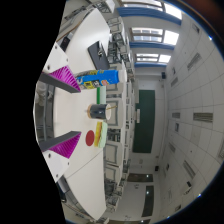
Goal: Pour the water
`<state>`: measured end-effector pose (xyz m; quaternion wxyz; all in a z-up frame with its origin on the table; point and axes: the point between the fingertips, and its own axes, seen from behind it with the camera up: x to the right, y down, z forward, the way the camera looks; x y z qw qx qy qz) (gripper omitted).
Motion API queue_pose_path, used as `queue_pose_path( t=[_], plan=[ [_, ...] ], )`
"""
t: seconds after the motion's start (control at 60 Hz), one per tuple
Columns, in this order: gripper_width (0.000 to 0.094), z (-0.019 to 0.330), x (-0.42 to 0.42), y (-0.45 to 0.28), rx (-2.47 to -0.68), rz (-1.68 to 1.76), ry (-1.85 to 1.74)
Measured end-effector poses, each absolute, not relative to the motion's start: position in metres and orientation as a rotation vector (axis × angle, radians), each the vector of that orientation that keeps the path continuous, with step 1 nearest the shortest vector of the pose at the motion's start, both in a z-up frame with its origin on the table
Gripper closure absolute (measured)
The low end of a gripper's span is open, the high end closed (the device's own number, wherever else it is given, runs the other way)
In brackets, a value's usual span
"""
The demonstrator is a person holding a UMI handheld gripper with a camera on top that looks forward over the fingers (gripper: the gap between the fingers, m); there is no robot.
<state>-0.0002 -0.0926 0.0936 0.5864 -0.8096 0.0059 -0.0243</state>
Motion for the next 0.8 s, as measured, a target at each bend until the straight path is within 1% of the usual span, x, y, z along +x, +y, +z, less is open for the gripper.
queue_pose_path(
  t=[0.117,0.167,0.2,0.283,0.3,0.317,0.333,0.417,0.45,0.617,0.717,0.767,0.8],
  plan=[
    [0.0107,0.095,-0.009,-0.092,-1.882,-0.023,-0.002],
    [0.0108,0.101,-0.028,-0.095,-1.883,-0.005,-0.019],
    [0.0108,0.098,-0.023,-0.093,-1.877,0.014,-0.035],
    [0.0107,0.099,-0.045,-0.084,-1.864,0.059,-0.058],
    [0.0109,0.104,-0.073,-0.076,-1.865,0.061,-0.056],
    [0.0108,0.105,-0.08,-0.072,-1.862,0.071,-0.061],
    [0.0109,0.101,-0.067,-0.072,-1.856,0.087,-0.073],
    [0.0114,0.097,-0.091,-0.051,-1.843,0.122,-0.101],
    [0.0115,0.094,-0.117,-0.037,-1.842,0.114,-0.094],
    [0.0114,0.08,-0.115,0.014,-1.818,0.041,-0.018],
    [0.0117,0.078,-0.113,0.038,-1.802,0.005,0.015],
    [0.0167,0.072,-0.114,0.047,-1.81,-0.02,0.007],
    [0.026,0.066,-0.118,0.052,-1.818,-0.022,-0.007]
  ],
)
